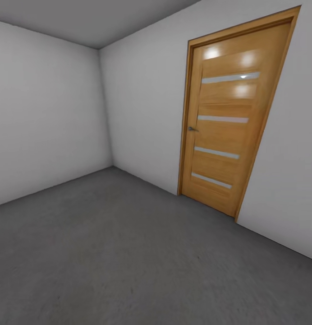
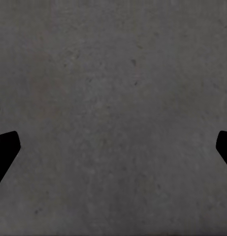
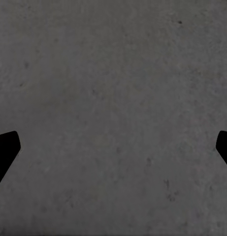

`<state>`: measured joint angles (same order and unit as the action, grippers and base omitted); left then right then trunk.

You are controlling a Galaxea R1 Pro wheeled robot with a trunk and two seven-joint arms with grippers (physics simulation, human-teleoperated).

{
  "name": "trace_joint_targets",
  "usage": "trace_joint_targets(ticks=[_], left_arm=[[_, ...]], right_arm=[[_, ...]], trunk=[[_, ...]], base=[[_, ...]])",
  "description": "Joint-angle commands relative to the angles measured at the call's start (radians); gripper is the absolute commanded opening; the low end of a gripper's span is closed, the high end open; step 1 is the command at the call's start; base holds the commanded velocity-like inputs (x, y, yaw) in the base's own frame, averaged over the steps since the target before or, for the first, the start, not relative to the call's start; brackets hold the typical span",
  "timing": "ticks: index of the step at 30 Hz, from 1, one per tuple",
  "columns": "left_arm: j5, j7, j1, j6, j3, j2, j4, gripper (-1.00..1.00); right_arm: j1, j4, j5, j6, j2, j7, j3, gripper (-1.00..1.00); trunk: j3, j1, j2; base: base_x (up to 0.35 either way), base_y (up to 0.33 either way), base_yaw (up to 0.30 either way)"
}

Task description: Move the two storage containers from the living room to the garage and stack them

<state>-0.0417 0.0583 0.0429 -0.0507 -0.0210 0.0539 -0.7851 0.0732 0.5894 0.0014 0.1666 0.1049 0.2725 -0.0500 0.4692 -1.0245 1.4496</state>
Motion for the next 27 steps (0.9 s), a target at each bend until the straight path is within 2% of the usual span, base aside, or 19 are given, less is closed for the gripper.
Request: trace_joint_targets(ticks=[1,27], left_arm=[[-0.004,0.006,0.0,-0.001,-0.002,0.0,0.0,1.0],[-0.004,0.006,0.0,-0.001,-0.002,0.0,0.0,1.0]], right_arm=[[0.0,0.0,0.0,0.002,-0.001,0.008,-0.005,1.0],[0.0,0.0,0.0,0.002,-0.001,0.008,-0.005,1.0]], trunk=[[0.001,-0.001,0.0],[0.001,-0.001,0.0]], base=[[0.276,0.233,-0.001],[0.279,0.235,0.0]])
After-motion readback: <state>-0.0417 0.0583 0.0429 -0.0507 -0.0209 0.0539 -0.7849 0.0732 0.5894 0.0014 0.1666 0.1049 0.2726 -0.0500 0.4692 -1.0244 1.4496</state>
